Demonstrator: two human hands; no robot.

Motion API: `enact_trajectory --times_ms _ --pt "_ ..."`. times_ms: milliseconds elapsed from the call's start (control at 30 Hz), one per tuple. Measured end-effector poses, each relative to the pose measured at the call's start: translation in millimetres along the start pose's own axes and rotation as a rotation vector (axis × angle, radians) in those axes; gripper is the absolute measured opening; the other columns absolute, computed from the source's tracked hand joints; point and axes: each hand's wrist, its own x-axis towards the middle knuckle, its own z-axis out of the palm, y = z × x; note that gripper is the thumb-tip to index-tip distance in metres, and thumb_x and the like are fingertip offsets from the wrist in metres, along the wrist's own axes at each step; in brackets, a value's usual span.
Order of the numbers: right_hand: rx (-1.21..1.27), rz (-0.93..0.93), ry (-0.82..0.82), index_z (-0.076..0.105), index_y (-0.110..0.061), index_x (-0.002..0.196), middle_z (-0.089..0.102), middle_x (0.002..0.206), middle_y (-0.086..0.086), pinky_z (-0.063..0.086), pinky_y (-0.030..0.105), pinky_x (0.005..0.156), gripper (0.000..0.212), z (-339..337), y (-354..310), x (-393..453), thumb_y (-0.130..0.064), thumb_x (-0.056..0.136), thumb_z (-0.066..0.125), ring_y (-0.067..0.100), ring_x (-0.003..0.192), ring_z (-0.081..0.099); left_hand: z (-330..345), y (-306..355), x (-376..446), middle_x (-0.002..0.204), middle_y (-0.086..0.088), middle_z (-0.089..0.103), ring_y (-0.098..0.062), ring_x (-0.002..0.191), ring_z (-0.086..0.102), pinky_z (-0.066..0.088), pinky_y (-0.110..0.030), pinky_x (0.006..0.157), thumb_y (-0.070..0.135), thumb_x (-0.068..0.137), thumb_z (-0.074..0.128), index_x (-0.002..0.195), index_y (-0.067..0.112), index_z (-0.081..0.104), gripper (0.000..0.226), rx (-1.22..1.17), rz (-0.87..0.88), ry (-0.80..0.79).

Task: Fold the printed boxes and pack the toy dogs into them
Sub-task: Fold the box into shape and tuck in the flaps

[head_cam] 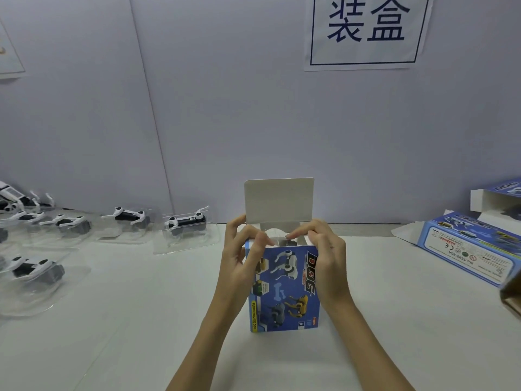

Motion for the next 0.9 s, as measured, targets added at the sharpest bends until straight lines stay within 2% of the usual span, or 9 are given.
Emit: enact_trajectory --times_ms 100,267,400,500,600,700,767,833,900 --pt "0.047 0.026 0.014 0.071 -0.016 0.083 0.061 0.105 0.001 0.059 0.028 0.063 0.039 2.3 -3.2 0.1 -0.035 0.100 0.042 0.024 0.101 0.070 1.7 2.0 0.1 0.124 0.030 0.053 -0.002 0.115 0.066 0.060 -0.022 0.064 0.041 0.098 0.062 0.084 0.023 0.070 0.024 -0.056 -0.044 0.009" --pt "0.140 0.119 -0.034 0.074 -0.040 0.090 0.071 0.119 0.001 0.061 0.037 0.072 0.029 0.1 -8.3 1.8 -0.031 0.093 0.048 0.036 0.106 0.071 0.0 6.6 0.7 0.121 0.021 0.060 -0.015 0.106 0.073 0.062 -0.029 0.067 0.046 0.090 0.077 0.091 0.028 0.073 0.019 -0.134 -0.119 0.022" --pt "0.270 0.140 0.039 0.057 -0.032 0.120 0.072 0.112 -0.007 0.061 0.033 0.064 0.025 -1.1 -8.0 1.0 -0.022 0.097 0.057 0.036 0.101 0.072 0.0 7.4 2.8 0.126 0.007 0.065 -0.036 0.110 0.072 0.063 -0.059 0.077 0.049 0.080 0.080 0.125 0.042 0.052 0.053 -0.211 -0.163 0.030" --pt "0.269 0.090 0.008 0.051 -0.040 0.135 0.071 0.116 -0.007 0.063 0.032 0.067 0.038 -3.1 -6.8 1.9 -0.017 0.105 0.052 0.029 0.104 0.074 -2.1 6.5 3.8 0.127 0.010 0.063 -0.034 0.111 0.072 0.064 -0.056 0.077 0.055 0.077 0.084 0.140 0.052 0.041 0.076 -0.213 -0.145 0.013" --pt "0.249 0.071 0.018 0.066 -0.027 0.114 0.072 0.115 0.006 0.063 0.034 0.064 0.021 -3.2 -4.1 1.2 -0.025 0.104 0.048 0.033 0.100 0.074 -3.5 5.7 1.2 0.121 0.014 0.068 -0.021 0.105 0.075 0.064 -0.037 0.071 0.068 0.073 0.082 0.123 0.043 0.057 0.062 -0.172 -0.137 -0.023" --pt "0.365 0.156 0.034 0.070 -0.009 0.107 0.073 0.117 0.014 0.061 0.033 0.068 0.037 -7.6 0.6 -1.3 -0.031 0.099 0.040 0.036 0.103 0.073 -6.8 -0.9 -0.6 0.129 0.012 0.065 -0.021 0.113 0.072 0.063 -0.034 0.066 0.055 0.079 0.078 0.110 0.031 0.059 0.043 -0.187 -0.107 -0.038" --pt "0.364 0.179 0.029 0.072 -0.010 0.103 0.073 0.119 0.014 0.060 0.036 0.075 0.043 -11.6 3.3 -0.8 -0.035 0.099 0.038 0.037 0.107 0.072 -7.1 -3.4 -0.6 0.133 0.012 0.062 -0.025 0.118 0.069 0.061 -0.030 0.066 0.050 0.082 0.071 0.110 0.025 0.056 0.040 -0.189 -0.085 -0.055" --pt "0.309 0.163 0.022 0.070 -0.009 0.104 0.074 0.117 0.015 0.055 0.045 0.084 0.048 -12.3 4.9 0.6 -0.044 0.101 0.037 0.039 0.106 0.072 -6.5 -4.9 -0.9 0.135 0.014 0.060 -0.027 0.118 0.070 0.061 -0.034 0.068 0.052 0.083 0.070 0.108 0.028 0.055 0.038 -0.185 -0.091 -0.066" --pt "0.251 0.141 0.013 0.068 -0.016 0.105 0.074 0.111 0.014 0.058 0.045 0.081 0.051 -8.8 3.9 -0.4 -0.058 0.099 0.040 0.038 0.100 0.074 -5.9 -6.6 -1.2 0.138 0.013 0.058 -0.028 0.118 0.070 0.060 -0.050 0.078 0.052 0.084 0.071 0.106 0.034 0.057 0.032 -0.206 -0.122 -0.079"
